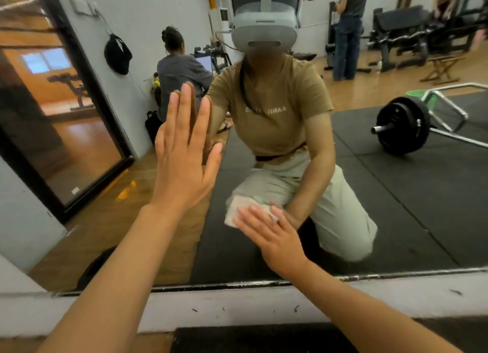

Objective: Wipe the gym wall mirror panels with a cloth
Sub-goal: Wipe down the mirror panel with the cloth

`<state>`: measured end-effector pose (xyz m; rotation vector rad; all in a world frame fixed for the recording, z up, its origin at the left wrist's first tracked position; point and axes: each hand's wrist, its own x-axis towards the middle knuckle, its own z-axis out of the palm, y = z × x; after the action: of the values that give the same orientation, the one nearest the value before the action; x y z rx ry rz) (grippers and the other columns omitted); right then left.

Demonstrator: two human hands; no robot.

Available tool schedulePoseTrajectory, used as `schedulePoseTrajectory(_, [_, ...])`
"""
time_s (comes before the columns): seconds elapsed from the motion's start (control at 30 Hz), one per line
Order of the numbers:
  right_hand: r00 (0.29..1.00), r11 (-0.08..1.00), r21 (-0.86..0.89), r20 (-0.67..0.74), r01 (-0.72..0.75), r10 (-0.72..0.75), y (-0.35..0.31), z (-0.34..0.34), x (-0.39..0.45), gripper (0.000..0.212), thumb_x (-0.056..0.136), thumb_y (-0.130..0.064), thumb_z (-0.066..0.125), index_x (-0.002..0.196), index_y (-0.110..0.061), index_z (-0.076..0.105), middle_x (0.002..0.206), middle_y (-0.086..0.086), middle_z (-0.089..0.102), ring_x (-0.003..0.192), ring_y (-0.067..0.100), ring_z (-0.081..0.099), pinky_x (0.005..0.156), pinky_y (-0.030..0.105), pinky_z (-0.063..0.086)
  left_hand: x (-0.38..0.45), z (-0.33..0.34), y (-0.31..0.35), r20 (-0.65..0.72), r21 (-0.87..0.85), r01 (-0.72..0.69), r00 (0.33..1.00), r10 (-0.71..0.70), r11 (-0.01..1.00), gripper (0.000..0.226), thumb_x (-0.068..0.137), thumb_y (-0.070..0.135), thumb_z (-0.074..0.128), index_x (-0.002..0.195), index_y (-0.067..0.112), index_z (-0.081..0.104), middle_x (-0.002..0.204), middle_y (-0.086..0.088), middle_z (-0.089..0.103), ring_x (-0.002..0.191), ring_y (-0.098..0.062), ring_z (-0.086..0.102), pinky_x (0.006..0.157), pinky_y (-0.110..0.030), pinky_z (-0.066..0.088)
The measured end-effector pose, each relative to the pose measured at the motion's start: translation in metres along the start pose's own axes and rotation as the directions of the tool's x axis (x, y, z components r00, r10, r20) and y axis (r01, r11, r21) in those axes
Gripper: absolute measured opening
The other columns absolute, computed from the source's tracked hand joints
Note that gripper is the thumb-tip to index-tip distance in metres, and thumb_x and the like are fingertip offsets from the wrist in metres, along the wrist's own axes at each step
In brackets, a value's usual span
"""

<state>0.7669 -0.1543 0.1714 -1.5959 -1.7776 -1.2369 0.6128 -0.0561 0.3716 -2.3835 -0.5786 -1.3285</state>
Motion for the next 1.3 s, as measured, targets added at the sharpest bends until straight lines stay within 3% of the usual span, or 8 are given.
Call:
schedulePoseTrajectory(0.17, [0.721,0.904,-0.047,0.622,0.425,-0.306,-0.001,0.02,-0.124,0.115,0.053,-0.028,0.085,0.153,-0.014,0.03,0.163,0.003,0.009,0.151,0.021,-0.009,0.122,0.042,-0.013,-0.001,-0.001,0.001,0.002,-0.004,0.004,1.0,-0.004,1.0,0.069,0.1,0.033,0.048,0.158,0.009,0.017,0.164,-0.019,0.005,0.152,-0.031,0.0,0.118,-0.026,-0.011])
schedulePoseTrajectory(0.37, [0.986,0.99,-0.056,0.104,0.133,-0.127,0.033,-0.006,-0.072,0.078,0.087,-0.002,0.043,0.158,-0.012,0.011,0.166,0.004,0.001,0.153,0.019,0.005,0.124,0.041,0.002,-0.002,0.003,0.004,-0.024,-0.029,0.024,0.999,-0.025,0.999,0.068,0.101,0.029,0.049,0.157,0.009,0.017,0.164,-0.02,0.005,0.152,-0.031,-0.001,0.119,-0.027,-0.012])
schedulePoseTrajectory(0.5, [0.925,0.943,0.097,-0.185,-0.317,0.33,0.054,-0.032,-0.034,0.061,0.1,-0.001,0.034,0.157,-0.015,0.018,0.166,0.002,0.006,0.152,0.022,0.011,0.124,0.043,0.009,-0.001,0.007,0.009,-0.049,-0.048,0.041,0.998,-0.043,0.998,0.066,0.101,0.028,0.048,0.156,0.005,0.019,0.163,-0.023,0.007,0.152,-0.034,0.001,0.121,-0.033,-0.007])
schedulePoseTrajectory(0.63, [0.879,0.88,0.101,-0.075,-0.464,0.472,0.01,0.0,-0.075,0.071,0.094,-0.007,0.038,0.158,-0.014,0.008,0.166,0.006,0.001,0.153,0.026,0.005,0.124,0.044,0.002,-0.001,0.013,0.016,-0.069,-0.07,0.087,0.993,-0.091,0.994,0.066,0.101,0.031,0.046,0.156,0.005,0.02,0.163,-0.024,0.006,0.152,-0.033,-0.001,0.121,-0.035,-0.008])
schedulePoseTrajectory(0.8, [0.922,0.998,-0.008,0.383,0.059,-0.051,-0.019,0.03,-0.146,0.107,0.073,-0.019,0.065,0.158,-0.013,0.001,0.166,0.003,-0.004,0.152,0.018,0.002,0.122,0.04,0.001,-0.001,0.016,0.021,-0.104,-0.085,0.107,0.988,-0.115,0.991,0.067,0.101,0.032,0.047,0.156,0.005,0.019,0.163,-0.023,0.005,0.15,-0.021,-0.009,0.121,-0.036,-0.009])
schedulePoseTrajectory(0.93, [0.977,0.992,-0.025,0.176,-0.12,0.122,0.012,0.005,-0.137,0.089,0.078,-0.007,0.043,0.158,-0.014,0.006,0.167,0.003,0.0,0.153,0.019,0.003,0.124,0.039,0.003,-0.001,0.015,0.023,-0.111,-0.073,0.126,0.985,-0.133,0.989,0.069,0.099,0.032,0.049,0.155,0.005,0.02,0.163,-0.021,0.006,0.15,-0.02,-0.009,0.121,-0.033,-0.01])
schedulePoseTrajectory(1.1, [0.69,0.687,0.154,-0.039,-0.71,0.722,0.093,-0.045,-0.119,0.063,0.1,-0.014,0.032,0.157,-0.018,0.007,0.163,0.015,0.009,0.151,0.032,0.008,0.119,0.055,0.017,0.0,0.016,0.036,-0.136,-0.074,0.165,0.975,-0.174,0.984,0.074,0.1,0.043,0.049,0.154,0.0,0.022,0.162,-0.025,0.009,0.151,-0.031,0.0,0.121,-0.033,-0.008])
schedulePoseTrajectory(1.3, [0.42,0.435,0.379,-0.126,-0.817,0.899,0.079,-0.044,-0.096,0.058,0.102,-0.012,0.033,0.156,-0.007,0.012,0.162,0.005,-0.001,0.152,0.027,-0.001,0.121,0.056,0.009,0.003,0.013,0.046,-0.083,-0.057,0.25,0.964,-0.254,0.967,0.099,0.089,0.072,0.047,0.155,0.004,0.018,0.164,-0.021,0.004,0.152,-0.034,-0.001,0.12,-0.027,-0.012])
